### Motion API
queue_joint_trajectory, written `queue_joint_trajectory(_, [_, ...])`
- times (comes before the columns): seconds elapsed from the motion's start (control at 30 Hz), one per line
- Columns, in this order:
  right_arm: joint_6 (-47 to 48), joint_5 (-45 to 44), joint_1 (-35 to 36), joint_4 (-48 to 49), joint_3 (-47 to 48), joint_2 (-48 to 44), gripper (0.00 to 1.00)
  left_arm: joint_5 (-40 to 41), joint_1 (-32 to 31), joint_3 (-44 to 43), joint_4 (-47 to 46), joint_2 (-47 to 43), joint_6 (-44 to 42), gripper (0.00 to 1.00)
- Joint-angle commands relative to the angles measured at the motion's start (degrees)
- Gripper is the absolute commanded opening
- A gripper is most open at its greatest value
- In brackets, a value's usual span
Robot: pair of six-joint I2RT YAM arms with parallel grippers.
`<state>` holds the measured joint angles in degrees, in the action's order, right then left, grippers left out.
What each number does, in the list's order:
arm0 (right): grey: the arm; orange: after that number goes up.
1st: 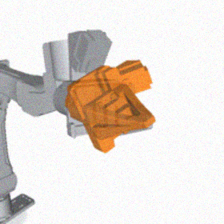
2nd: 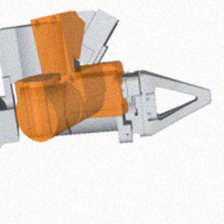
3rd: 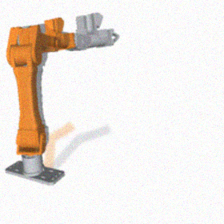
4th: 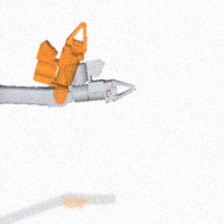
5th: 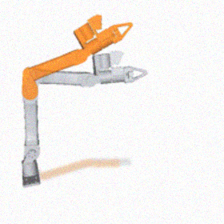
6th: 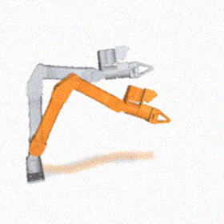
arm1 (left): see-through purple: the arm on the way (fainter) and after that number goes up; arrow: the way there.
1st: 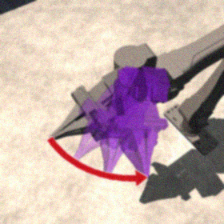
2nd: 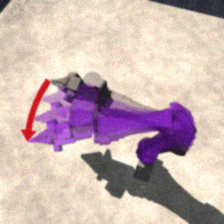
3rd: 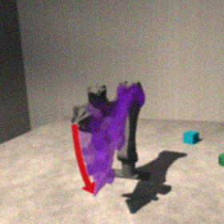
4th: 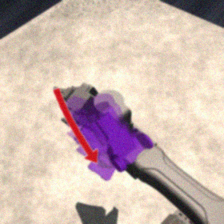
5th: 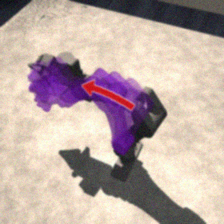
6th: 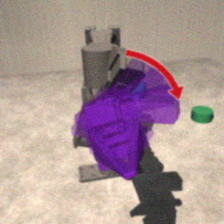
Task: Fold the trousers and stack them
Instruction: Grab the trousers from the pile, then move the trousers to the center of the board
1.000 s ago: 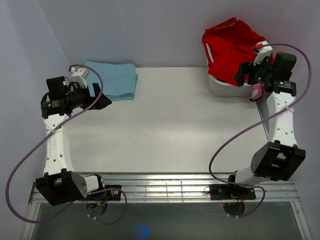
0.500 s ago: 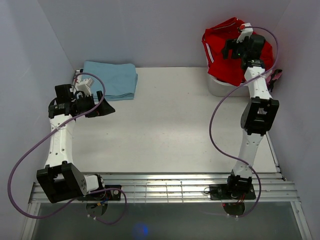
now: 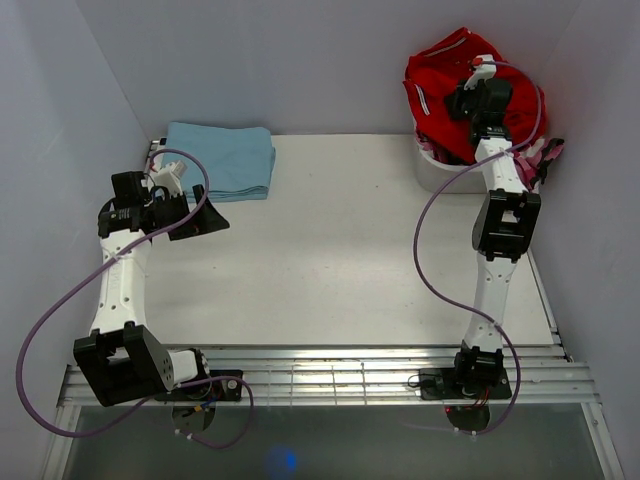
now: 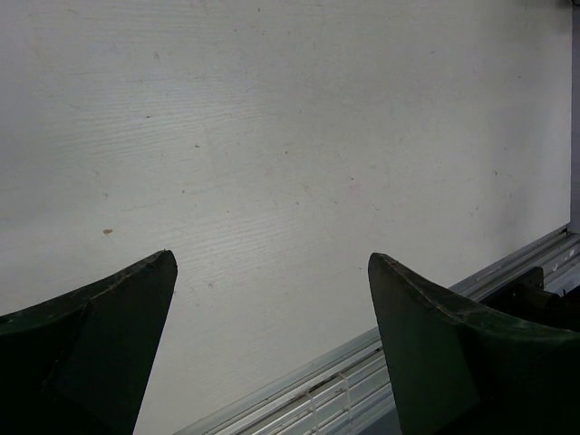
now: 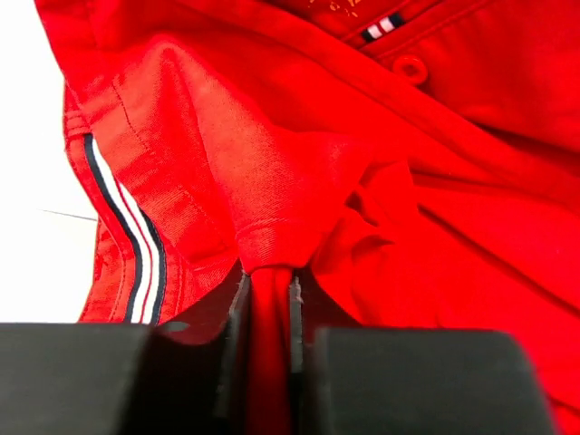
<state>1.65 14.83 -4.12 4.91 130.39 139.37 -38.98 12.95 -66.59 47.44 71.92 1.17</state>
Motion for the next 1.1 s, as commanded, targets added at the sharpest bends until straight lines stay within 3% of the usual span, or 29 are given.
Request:
queue_joint_trajectory(0.0, [-4.54,4.23,0.08,0.80,1.45,-3.74,0.08,0.13,-0.03,-2.67,0.72,-1.87,0.59,0.98])
queue_joint_trajectory(0.3, [-18.69,13.11,0.34,10.39,-6.37,-30.46,0.08,1.54,-0.12,-2.85,-2.70,-4.51,1.55,0.98])
queue_joint_trajectory(0.63, [-21.77,16.72,0.43,9.68,-14.53,-56.19,0.08,0.57,-0.03,-7.15,-6.04,-4.60,5.25,0.98])
queue_joint_trajectory(0.73, [-22.22,20.05,0.78,8.28,-21.99,-63.57,0.08,0.05,-0.03,-8.73,-6.04,-4.95,4.81,0.98])
queue_joint_trajectory(0.9, [-17.83,28.13,3.59,4.59,-47.73,-74.14,0.08,0.40,-0.03,-7.25,-6.13,-6.79,1.83,0.98])
queue_joint_trajectory(0.93, [-15.99,31.89,4.64,2.76,-51.77,-76.77,0.08,0.05,-0.03,-6.63,-6.13,-7.58,0.34,0.98])
queue_joint_trajectory(1.07, [-2.48,32.73,11.66,-4.78,-71.38,-81.27,0.08,-2.67,-0.03,-2.33,-5.78,-9.60,-5.80,0.98])
